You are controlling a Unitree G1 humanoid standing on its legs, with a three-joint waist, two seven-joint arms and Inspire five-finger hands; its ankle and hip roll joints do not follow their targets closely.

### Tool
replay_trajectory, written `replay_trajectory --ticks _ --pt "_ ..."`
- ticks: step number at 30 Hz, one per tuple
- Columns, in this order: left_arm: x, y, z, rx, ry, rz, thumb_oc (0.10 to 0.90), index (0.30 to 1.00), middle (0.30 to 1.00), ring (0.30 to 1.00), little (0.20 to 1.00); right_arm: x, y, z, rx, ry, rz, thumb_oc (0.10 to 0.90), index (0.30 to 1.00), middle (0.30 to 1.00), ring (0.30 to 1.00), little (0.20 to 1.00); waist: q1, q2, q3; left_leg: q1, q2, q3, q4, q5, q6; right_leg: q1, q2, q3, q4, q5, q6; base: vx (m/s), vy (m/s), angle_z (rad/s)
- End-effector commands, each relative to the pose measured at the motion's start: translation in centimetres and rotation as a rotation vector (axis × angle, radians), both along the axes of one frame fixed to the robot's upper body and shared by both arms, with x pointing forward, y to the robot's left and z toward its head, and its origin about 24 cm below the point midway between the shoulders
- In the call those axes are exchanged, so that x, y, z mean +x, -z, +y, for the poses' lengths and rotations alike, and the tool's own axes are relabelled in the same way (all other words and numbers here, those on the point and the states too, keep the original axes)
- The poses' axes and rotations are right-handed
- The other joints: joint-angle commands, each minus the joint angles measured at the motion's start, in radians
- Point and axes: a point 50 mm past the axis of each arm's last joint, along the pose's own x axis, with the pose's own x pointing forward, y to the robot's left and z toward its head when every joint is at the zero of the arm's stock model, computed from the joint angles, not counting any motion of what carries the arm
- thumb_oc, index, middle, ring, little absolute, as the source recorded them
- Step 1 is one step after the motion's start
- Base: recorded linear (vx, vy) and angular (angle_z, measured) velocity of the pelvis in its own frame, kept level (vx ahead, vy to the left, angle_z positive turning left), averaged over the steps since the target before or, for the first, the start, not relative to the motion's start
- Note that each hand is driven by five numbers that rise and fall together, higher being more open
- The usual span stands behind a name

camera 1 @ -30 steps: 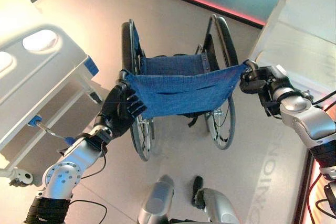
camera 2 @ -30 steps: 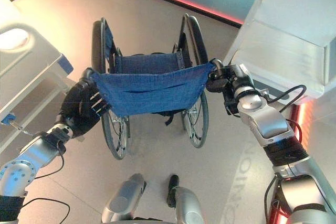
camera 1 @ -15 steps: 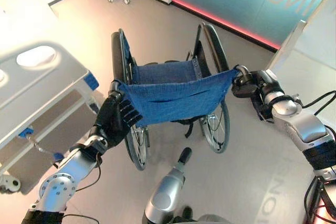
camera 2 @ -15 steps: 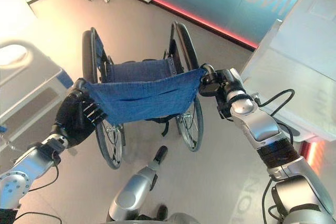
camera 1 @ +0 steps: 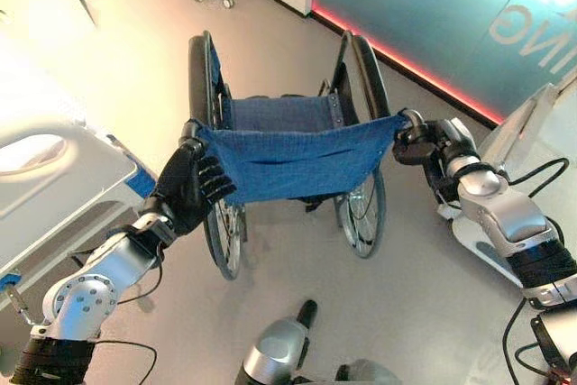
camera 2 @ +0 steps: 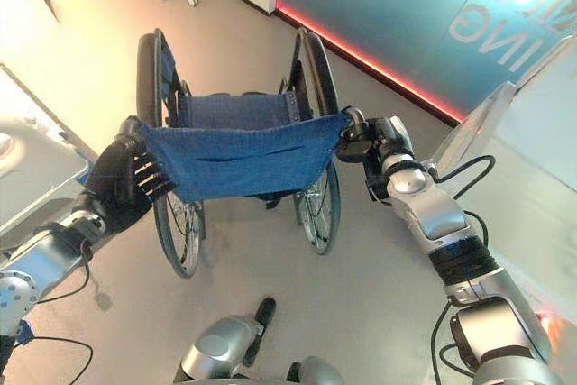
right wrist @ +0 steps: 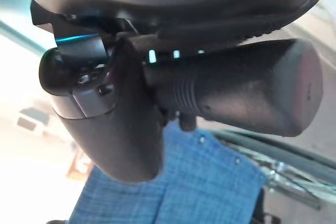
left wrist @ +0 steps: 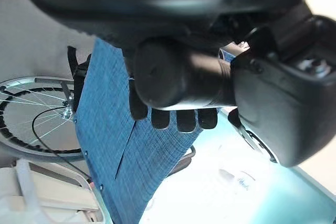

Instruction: Push the wheelchair next to the bed

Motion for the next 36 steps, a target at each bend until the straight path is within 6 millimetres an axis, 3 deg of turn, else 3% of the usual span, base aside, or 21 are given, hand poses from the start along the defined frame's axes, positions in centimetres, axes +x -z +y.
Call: replay_trajectory --ticks 1,3,4,5,6,9,11,13,14,16,17,19,21,24,25,26,29,32,33,34,36 --pt "2.0 -5.8 -1.1 -0.168 0.044 -0.345 0.4 0.3 0.3 0.3 0.3 -0.5 -5.2 4.8 0.017 -0.284 -0.276 0.4 0.3 0.3 0.3 0.3 -0.119 0.018 -0.123 -0.133 -0.052 -0.151 0.249 -0.056 -0.113 0.098 0.044 -0.032 -0.335 0.251 -0.056 0.17 -0.105 0.37" --pt "2.1 -5.8 -1.4 -0.177 0.043 -0.354 0.4 0.3 0.3 0.3 0.3 -0.4 -5.6 4.7 0.007 -0.282 -0.284 0.4 0.3 0.3 0.3 0.3 -0.132 0.018 -0.108 -0.116 -0.054 -0.158 0.267 -0.084 -0.114 0.077 0.02 -0.018 -0.392 0.304 -0.039 0.18 -0.137 0.5" --pt "2.3 -6.0 -1.7 -0.176 0.047 -0.367 0.4 0.3 0.3 0.3 0.3 -0.2 -6.3 4.8 -0.006 -0.277 -0.3 0.4 0.3 0.3 0.3 0.3 -0.154 0.012 -0.09 -0.075 -0.044 -0.159 0.271 -0.146 -0.11 0.011 -0.026 0.01 -0.45 0.39 0.001 0.25 -0.221 0.37" --pt "2.3 -6.1 -1.7 -0.174 0.048 -0.371 0.4 0.3 0.3 0.3 0.3 -0.2 -6.6 4.8 -0.008 -0.275 -0.305 0.4 0.3 0.3 0.3 0.3 -0.162 0.009 -0.084 -0.059 -0.04 -0.16 0.279 -0.177 -0.108 -0.009 -0.043 0.02 -0.48 0.421 0.015 0.51 -0.412 0.44" --pt "2.2 -6.3 -1.7 -0.159 0.052 -0.373 0.4 0.3 0.3 0.3 0.3 -0.3 -7.3 4.7 -0.002 -0.272 -0.313 0.4 0.3 0.3 0.3 0.3 -0.177 0.0 -0.074 -0.016 -0.025 -0.17 0.294 -0.243 -0.103 -0.055 -0.073 0.043 -0.525 0.478 0.043 0.44 -0.326 0.38" --pt "1.8 -6.3 -1.6 -0.141 0.052 -0.369 0.4 0.3 0.3 0.3 0.3 -0.6 -8.2 4.3 0.002 -0.265 -0.317 0.4 0.3 0.3 0.3 0.3 -0.186 -0.011 -0.071 0.034 0.001 -0.198 0.323 -0.292 -0.103 -0.092 -0.082 0.051 -0.533 0.506 0.058 0.52 -0.338 0.39" --pt "1.5 -6.1 -1.5 -0.139 0.051 -0.363 0.4 0.3 0.3 0.3 0.3 -0.5 -8.9 3.7 0.002 -0.26 -0.317 0.4 0.3 0.3 0.3 0.3 -0.184 -0.018 -0.08 0.056 0.025 -0.213 0.342 -0.296 -0.107 -0.093 -0.07 0.043 -0.499 0.484 0.056 0.49 -0.322 0.25" --pt "1.3 -5.5 -1.5 -0.153 0.044 -0.353 0.4 0.3 0.3 0.3 0.3 -0.4 -9.2 3.6 0.007 -0.256 -0.308 0.4 0.3 0.3 0.3 0.3 -0.181 -0.021 -0.097 0.072 0.05 -0.231 0.369 -0.259 -0.123 -0.084 -0.046 0.033 -0.467 0.464 0.038 0.47 -0.291 0.33" --pt "1.0 -5.2 -1.5 -0.162 0.037 -0.347 0.4 0.3 0.3 0.3 0.3 -0.3 -9.2 3.5 0.003 -0.262 -0.297 0.4 0.3 0.3 0.3 0.3 -0.182 -0.025 -0.11 0.083 0.067 -0.239 0.398 -0.211 -0.14 -0.08 -0.029 0.026 -0.44 0.453 0.021 0.4 -0.254 0.45" --pt "0.5 -5.0 -1.4 -0.174 0.024 -0.336 0.4 0.3 0.3 0.3 0.3 -0.5 -9.2 3.4 -0.017 -0.276 -0.279 0.4 0.3 0.3 0.3 0.3 -0.182 -0.029 -0.128 0.075 0.097 -0.236 0.532 -0.057 -0.174 -0.058 -0.003 -0.005 -0.412 0.427 -0.023 0.35 -0.274 0.33" --pt "0.3 -4.9 -1.5 -0.18 0.022 -0.332 0.4 0.3 0.3 0.3 0.3 -0.6 -9.0 3.6 -0.03 -0.281 -0.274 0.4 0.3 0.3 0.3 0.3 -0.18 -0.033 -0.129 0.044 0.089 -0.223 0.635 -0.002 -0.181 -0.034 0.008 -0.021 -0.415 0.415 -0.047 0.31 -0.272 0.21" --pt "-0.1 -4.7 -1.3 -0.184 0.015 -0.334 0.4 0.3 0.3 0.3 0.3 -0.7 -8.9 3.7 -0.04 -0.291 -0.272 0.4 0.3 0.3 0.3 0.3 -0.17 -0.038 -0.123 -0.038 0.045 -0.199 0.823 0.038 -0.185 0.0 0.027 -0.033 -0.408 0.389 -0.079 0.29 -0.259 0.08" --pt "-0.4 -4.9 -1.1 -0.187 0.005 -0.341 0.4 0.3 0.3 0.3 0.3 -0.8 -9.0 3.7 -0.035 -0.295 -0.276 0.4 0.3 0.3 0.3 0.3 -0.157 -0.043 -0.107 -0.14 0.015 -0.173 0.911 0.019 -0.167 0.037 0.045 -0.036 -0.399 0.375 -0.096 0.28 -0.226 -0.21" --pt "-0.5 -5.1 -0.5 -0.183 -0.02 -0.346 0.4 0.3 0.3 0.3 0.3 -1.0 -8.9 4.3 -0.04 -0.309 -0.281 0.4 0.3 0.3 0.3 0.3 -0.129 -0.037 -0.089 -0.194 -0.011 -0.159 0.769 -0.021 -0.144 0.096 0.082 -0.009 -0.408 0.359 -0.094 0.36 -0.159 -0.08" --pt "-0.5 -5.4 -0.2 -0.18 -0.029 -0.347 0.4 0.3 0.3 0.3 0.3 -0.8 -9.1 4.9 -0.036 -0.311 -0.284 0.4 0.3 0.3 0.3 0.3 -0.114 -0.03 -0.09 -0.195 -0.002 -0.154 0.608 -0.004 -0.146 0.122 0.109 -0.005 -0.415 0.338 -0.095 0.35 -0.106 -0.08" --pt "-0.5 -5.4 -0.1 -0.179 -0.032 -0.347 0.4 0.3 0.3 0.3 0.3 -0.8 -9.1 5.0 -0.035 -0.312 -0.284 0.4 0.3 0.3 0.3 0.3 -0.109 -0.028 -0.089 -0.189 0.0 -0.151 0.569 0.004 -0.148 0.131 0.113 -0.003 -0.417 0.332 -0.096 0.39 -0.092 -0.15" --pt "-0.4 -4.5 0.0 -0.179 -0.045 -0.344 0.4 0.3 0.3 0.3 0.3 -0.1 -8.7 5.7 -0.022 -0.315 -0.292 0.4 0.3 0.3 0.3 0.3 -0.075 0.001 -0.091 -0.225 0.017 -0.147 0.268 0.112 -0.179 0.198 0.173 0.002 -0.439 0.284 -0.114 0.4 -0.048 -0.58" --pt "-0.4 -3.7 -0.6 -0.178 -0.037 -0.341 0.4 0.3 0.3 0.3 0.3 0.1 -8.0 5.8 -0.026 -0.317 -0.291 0.4 0.3 0.3 0.3 0.3 -0.056 0.022 -0.089 -0.262 0.032 -0.067 0.056 0.205 -0.2 0.28 0.214 0.018 -0.454 0.249 -0.128 0.51 -0.062 -0.57" --pt "-0.2 -3.6 -1.0 -0.174 -0.022 -0.343 0.4 0.3 0.3 0.3 0.3 0.0 -7.4 5.4 -0.034 -0.317 -0.29 0.4 0.3 0.3 0.3 0.3 -0.055 0.03 -0.093 -0.277 0.032 -0.005 0.005 0.226 -0.206 0.32 0.235 0.018 -0.444 0.214 -0.134 0.5 -0.039 0.22" --pt "-0.2 -3.6 -1.0 -0.173 -0.019 -0.344 0.4 0.3 0.3 0.3 0.3 -0.1 -7.4 5.3 -0.036 -0.316 -0.29 0.4 0.3 0.3 0.3 0.3 -0.054 0.029 -0.093 -0.276 0.03 0.0 0.005 0.226 -0.205 0.324 0.234 0.018 -0.442 0.209 -0.135 0.55 -0.03 0.34" --pt "-0.1 -4.0 -1.1 -0.16 -0.008 -0.354 0.4 0.3 0.3 0.3 0.3 0.1 -6.9 5.0 -0.041 -0.326 -0.292 0.4 0.3 0.3 0.3 0.3 -0.045 0.022 -0.116 -0.249 0.005 0.024 -0.046 0.165 -0.176 0.34 0.237 0.024 -0.417 0.174 -0.123 0.43 -0.012 0.03"
